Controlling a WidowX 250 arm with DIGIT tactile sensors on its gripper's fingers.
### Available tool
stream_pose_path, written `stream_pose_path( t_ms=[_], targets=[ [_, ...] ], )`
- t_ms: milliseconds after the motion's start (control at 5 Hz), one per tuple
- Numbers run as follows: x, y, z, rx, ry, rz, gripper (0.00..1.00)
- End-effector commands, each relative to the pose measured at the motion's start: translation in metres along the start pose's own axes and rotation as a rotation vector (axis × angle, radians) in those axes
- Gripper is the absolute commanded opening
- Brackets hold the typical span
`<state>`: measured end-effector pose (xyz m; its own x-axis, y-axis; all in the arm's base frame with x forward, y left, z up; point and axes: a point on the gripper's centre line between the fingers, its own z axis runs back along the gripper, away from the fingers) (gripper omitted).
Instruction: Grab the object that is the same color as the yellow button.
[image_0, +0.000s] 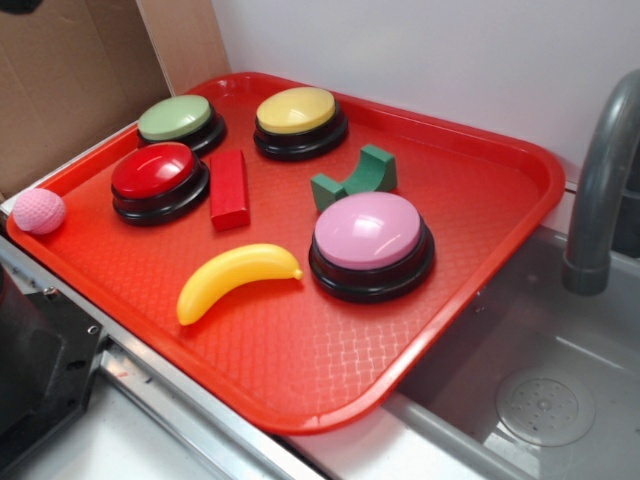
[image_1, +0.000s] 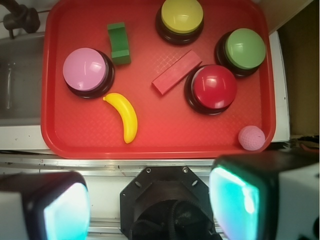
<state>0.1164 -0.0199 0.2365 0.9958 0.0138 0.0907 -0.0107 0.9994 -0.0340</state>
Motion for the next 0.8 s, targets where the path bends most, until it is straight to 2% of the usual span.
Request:
stream_pose_path(
  t_ms=[0,400,600],
  targets=[
    [0.0,0.0,0.0,0.0,0.0,0.0,1.0],
    [0.023,-0.024,-0.064,0.018,-0.062,-0.233,1.0],
    [0.032,-0.037,-0.107,-0.037,-0.097,-0.285,1.0]
  ],
)
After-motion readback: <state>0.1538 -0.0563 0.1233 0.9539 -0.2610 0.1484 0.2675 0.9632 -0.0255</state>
